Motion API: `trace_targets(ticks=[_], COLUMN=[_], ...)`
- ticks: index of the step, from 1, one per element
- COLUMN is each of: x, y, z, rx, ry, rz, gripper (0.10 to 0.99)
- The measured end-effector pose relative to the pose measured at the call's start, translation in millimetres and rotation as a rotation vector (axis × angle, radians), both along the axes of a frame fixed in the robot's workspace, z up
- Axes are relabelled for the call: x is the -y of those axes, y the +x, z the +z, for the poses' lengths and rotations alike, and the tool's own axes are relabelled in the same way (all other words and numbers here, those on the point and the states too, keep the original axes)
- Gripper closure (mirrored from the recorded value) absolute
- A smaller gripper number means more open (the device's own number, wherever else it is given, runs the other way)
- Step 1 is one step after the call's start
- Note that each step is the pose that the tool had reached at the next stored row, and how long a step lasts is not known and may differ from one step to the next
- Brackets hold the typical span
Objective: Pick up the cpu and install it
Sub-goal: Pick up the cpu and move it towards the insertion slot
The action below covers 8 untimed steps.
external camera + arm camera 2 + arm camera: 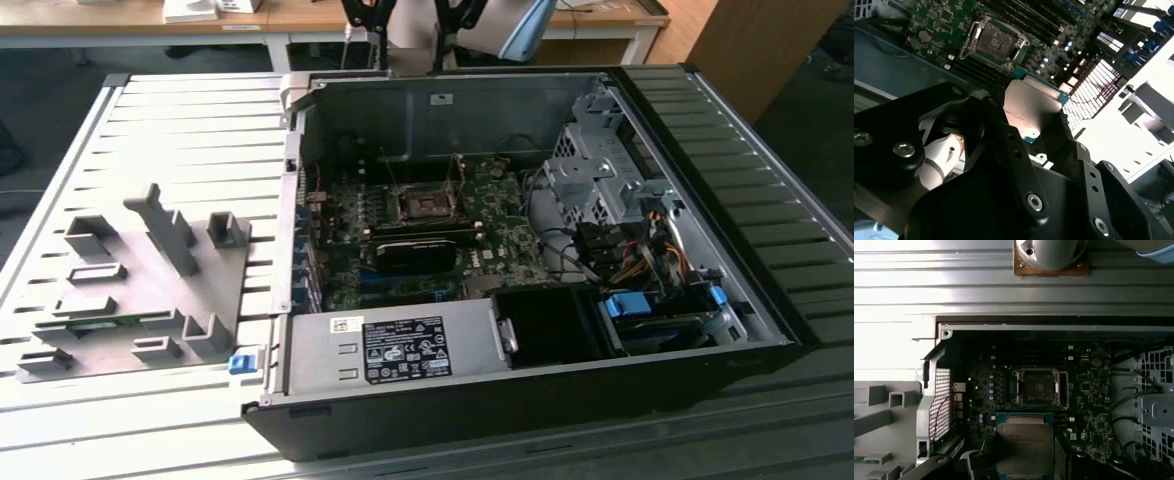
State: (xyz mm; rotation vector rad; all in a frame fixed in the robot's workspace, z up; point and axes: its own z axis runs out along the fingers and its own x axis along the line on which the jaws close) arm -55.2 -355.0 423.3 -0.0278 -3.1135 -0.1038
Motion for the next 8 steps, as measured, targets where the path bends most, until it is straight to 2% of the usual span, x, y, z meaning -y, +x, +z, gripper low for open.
trace_targets(ticks=[8], x=[-1.9], y=[12.5], z=[-0.1], rx=[-0.0001], ry=[0.0], rz=[0.0], gripper=[0.541])
